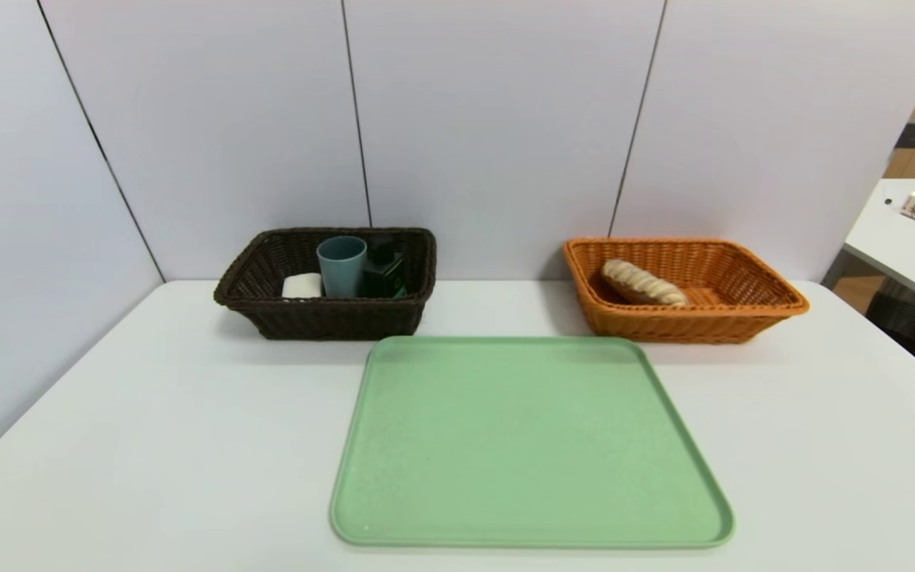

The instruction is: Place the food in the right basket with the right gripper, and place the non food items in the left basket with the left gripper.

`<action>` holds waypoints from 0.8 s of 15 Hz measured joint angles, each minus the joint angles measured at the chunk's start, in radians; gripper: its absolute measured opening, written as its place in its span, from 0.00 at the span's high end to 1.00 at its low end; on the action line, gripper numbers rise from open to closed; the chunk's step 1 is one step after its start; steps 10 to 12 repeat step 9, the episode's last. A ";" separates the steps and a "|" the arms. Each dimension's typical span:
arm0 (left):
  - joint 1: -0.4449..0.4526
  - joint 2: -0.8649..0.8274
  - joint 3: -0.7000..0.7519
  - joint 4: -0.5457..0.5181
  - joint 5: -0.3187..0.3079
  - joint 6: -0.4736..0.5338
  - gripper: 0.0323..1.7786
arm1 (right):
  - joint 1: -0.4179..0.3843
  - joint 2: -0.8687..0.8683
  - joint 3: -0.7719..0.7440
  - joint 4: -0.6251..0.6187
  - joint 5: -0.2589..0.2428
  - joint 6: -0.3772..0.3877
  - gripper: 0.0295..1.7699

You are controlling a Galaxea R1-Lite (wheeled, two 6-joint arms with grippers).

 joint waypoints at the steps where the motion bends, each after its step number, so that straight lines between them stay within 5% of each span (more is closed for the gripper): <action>1: 0.000 0.000 0.000 0.000 0.001 0.000 0.05 | 0.000 0.000 0.000 0.000 0.000 0.001 0.04; 12: 0.000 0.000 0.000 0.000 0.001 0.000 0.05 | 0.001 0.000 0.000 0.000 0.000 0.004 0.04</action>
